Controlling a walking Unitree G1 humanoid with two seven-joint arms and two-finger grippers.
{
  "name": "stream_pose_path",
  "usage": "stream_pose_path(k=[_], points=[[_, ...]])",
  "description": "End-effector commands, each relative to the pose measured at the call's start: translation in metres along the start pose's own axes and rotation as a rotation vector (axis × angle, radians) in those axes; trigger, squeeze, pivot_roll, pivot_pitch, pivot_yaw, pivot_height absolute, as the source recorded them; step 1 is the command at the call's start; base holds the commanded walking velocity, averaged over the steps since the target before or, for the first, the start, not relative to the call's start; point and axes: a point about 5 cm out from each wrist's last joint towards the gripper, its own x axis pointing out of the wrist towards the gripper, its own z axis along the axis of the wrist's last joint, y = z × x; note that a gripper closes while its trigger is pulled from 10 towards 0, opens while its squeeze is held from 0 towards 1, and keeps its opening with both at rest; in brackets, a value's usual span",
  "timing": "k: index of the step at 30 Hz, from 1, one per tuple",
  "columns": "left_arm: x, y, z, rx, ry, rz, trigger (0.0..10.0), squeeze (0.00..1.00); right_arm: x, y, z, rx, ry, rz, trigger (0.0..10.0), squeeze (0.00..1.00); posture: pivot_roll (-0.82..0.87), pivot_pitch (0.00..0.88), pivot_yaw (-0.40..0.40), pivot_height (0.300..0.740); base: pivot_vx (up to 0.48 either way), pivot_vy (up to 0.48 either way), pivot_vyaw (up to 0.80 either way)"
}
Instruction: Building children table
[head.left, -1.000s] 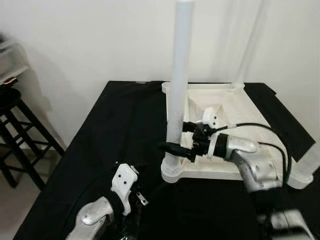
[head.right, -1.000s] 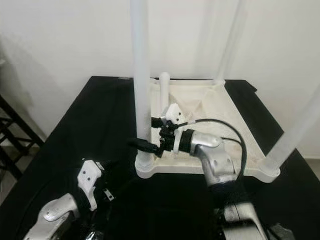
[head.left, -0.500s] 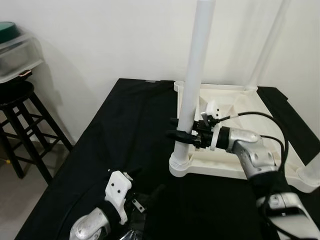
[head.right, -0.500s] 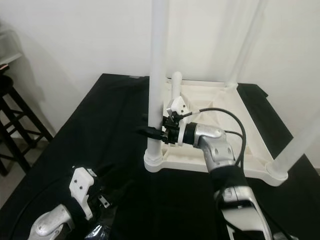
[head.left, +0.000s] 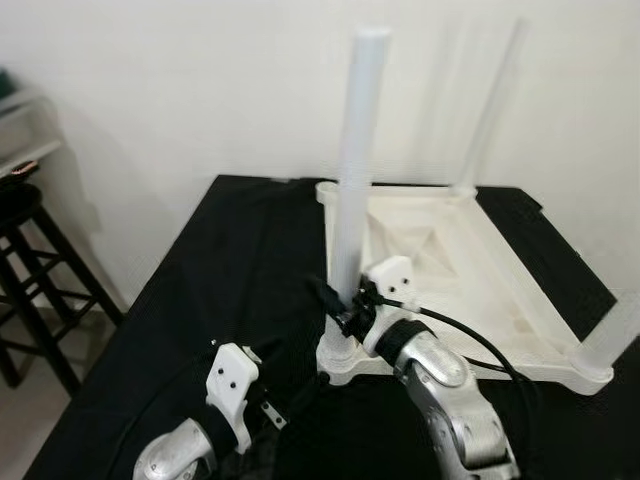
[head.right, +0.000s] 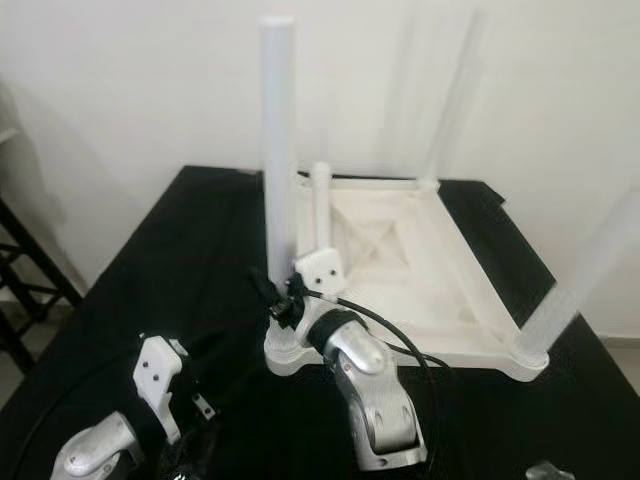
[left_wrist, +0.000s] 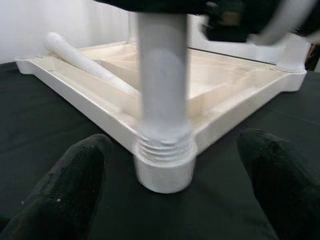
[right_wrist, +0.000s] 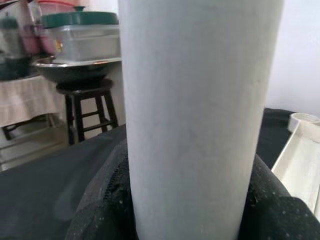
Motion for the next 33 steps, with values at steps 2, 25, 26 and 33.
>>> stream_pose_path(k=[2,25,26,33], points=[[-0.002,0.000,-0.004,-0.022,0.022,-0.011,10.0,0.00,-0.005,-0.015,-0.035,0.051,0.193,-0.093,10.0,0.00,-0.03,0.000,-0.006,0.740,0.000,0.000,0.00],[0.009,0.002,-0.016,-0.043,0.069,-0.086,10.0,0.00,0.025,-0.061,0.035,-0.141,0.111,0.578,10.0,0.00,0.00,0.000,-0.027,0.740,0.000,0.000,0.00],[0.009,0.002,-0.017,-0.045,0.071,-0.090,10.0,0.00,0.027,-0.064,0.036,-0.130,0.110,0.582,10.0,0.00,0.00,0.000,-0.027,0.740,0.000,0.000,0.00],[0.012,0.001,-0.018,-0.050,0.076,-0.102,10.0,0.00,0.025,-0.073,0.033,-0.092,0.102,0.600,0.0,0.00,0.00,0.000,-0.036,0.740,0.000,0.000,0.00]])
